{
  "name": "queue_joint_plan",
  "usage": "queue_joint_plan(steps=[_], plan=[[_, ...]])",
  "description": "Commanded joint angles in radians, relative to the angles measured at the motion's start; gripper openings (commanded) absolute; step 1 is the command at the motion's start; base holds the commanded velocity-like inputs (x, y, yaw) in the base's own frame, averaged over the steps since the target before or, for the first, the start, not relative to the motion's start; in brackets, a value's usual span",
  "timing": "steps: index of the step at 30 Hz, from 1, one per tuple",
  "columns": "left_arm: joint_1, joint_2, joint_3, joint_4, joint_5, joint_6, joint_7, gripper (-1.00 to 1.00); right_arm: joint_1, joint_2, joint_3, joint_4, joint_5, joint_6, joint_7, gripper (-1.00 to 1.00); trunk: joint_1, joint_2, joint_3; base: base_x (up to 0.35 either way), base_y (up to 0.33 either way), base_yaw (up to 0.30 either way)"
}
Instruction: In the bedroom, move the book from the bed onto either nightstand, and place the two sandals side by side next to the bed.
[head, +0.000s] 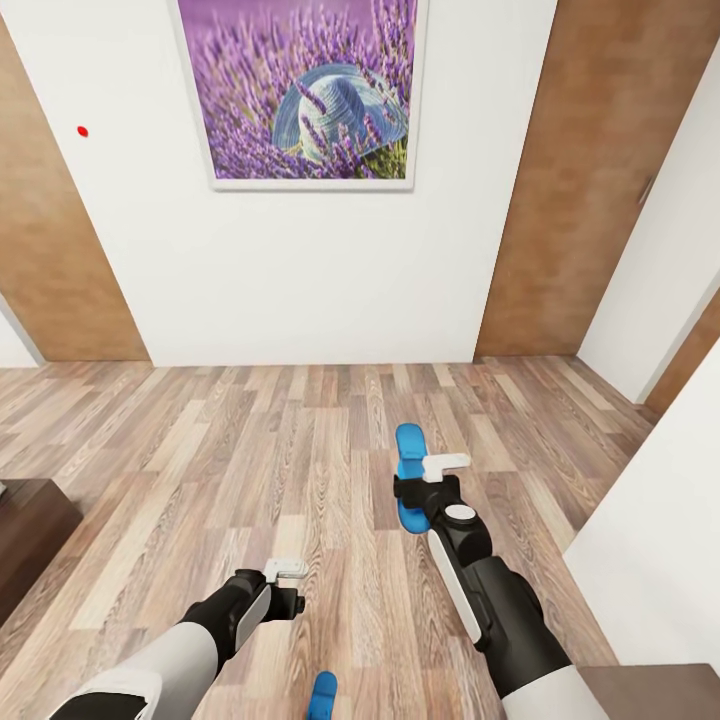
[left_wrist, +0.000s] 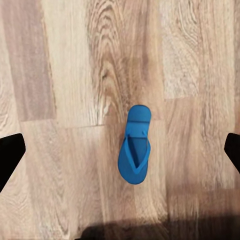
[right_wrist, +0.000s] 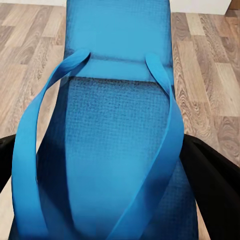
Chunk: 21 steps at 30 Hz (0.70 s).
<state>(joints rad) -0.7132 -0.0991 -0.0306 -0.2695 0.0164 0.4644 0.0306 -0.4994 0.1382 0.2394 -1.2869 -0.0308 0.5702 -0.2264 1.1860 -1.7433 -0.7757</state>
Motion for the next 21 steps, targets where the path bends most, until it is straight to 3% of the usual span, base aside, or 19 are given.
queue_joint_plan(steps=[1,21], plan=[[0.0,0.0,-0.003,-0.002,0.002,0.005,0.003,1.0,-0.001,-0.001,0.002,-0.001,-0.003,0.005,-0.007,-1.0,0.004,-0.008,-0.004,0.0,0.0,0.0],[0.0,-0.001,-0.003,-0.002,0.002,0.003,0.003,1.0,-0.001,-0.003,-0.003,0.0,-0.003,0.005,-0.008,-1.0,0.081,-0.148,-0.067,0.0,0.0,0.0]])
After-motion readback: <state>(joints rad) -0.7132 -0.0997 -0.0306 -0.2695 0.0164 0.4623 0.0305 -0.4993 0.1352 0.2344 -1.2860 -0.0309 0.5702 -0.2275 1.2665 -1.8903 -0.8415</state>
